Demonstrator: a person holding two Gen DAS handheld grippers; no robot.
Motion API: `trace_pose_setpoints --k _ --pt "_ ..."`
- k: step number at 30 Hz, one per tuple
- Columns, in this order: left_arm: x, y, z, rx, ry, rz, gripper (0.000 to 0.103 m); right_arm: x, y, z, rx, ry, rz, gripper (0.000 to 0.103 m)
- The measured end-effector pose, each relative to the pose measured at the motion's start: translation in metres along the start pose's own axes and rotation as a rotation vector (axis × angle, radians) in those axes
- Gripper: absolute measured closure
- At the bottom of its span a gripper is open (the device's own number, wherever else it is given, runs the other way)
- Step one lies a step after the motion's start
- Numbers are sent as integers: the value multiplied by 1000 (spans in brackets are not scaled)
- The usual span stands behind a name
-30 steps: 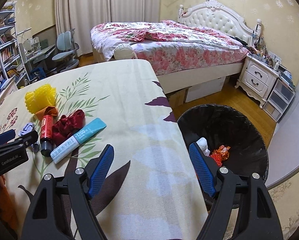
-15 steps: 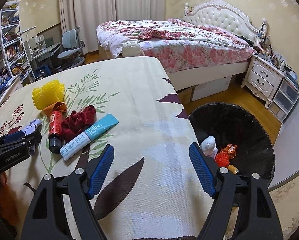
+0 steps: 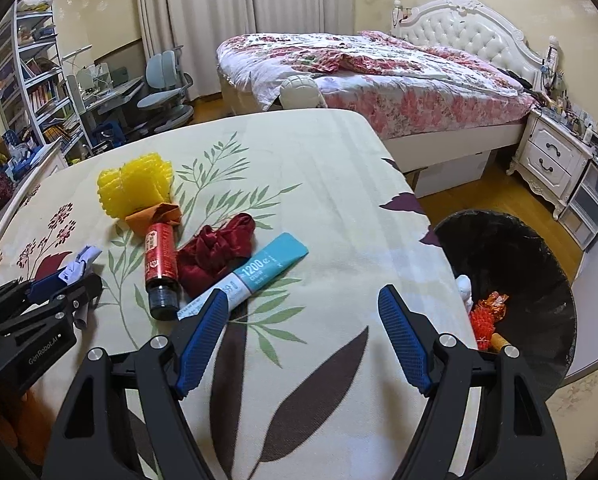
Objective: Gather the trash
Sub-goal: 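Grasp the blue-and-white toothpaste tube with the right tool while the left tool holds the cloth, then carry the lavender cloth and toothpaste tube over the trash bin with both tools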
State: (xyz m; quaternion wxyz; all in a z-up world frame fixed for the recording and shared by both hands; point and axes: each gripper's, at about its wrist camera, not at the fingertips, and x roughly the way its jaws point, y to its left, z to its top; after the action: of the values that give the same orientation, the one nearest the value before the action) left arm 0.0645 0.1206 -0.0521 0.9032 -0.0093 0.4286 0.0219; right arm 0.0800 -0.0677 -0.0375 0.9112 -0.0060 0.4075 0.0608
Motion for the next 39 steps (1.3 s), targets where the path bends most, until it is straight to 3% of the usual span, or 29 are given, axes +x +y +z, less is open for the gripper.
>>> trace_pose_setpoints --k 7,17,25,31,35,38,39 --pt "-2 18 -1 -17 3 19 66 21 20 2 -23 60 5 28" --pt "-4 36 -5 -24 2 31 66 8 -9 -3 5 72 -61 28" --pt "-4 35 -6 -31 2 24 66 14 6 8 -20 56 -45 29" --pt "-4 35 -5 -35 2 23 66 25 6 8 -13 77 -22 47" --pt "-4 34 -5 -35 1 23 66 19 2 5 -9 77 3 70" --pt "-4 34 -6 -35 0 24 66 17 1 4 -5 77 28 83" --pt "-3 34 -5 -34 -1 25 66 17 2 3 -11 76 28 83"
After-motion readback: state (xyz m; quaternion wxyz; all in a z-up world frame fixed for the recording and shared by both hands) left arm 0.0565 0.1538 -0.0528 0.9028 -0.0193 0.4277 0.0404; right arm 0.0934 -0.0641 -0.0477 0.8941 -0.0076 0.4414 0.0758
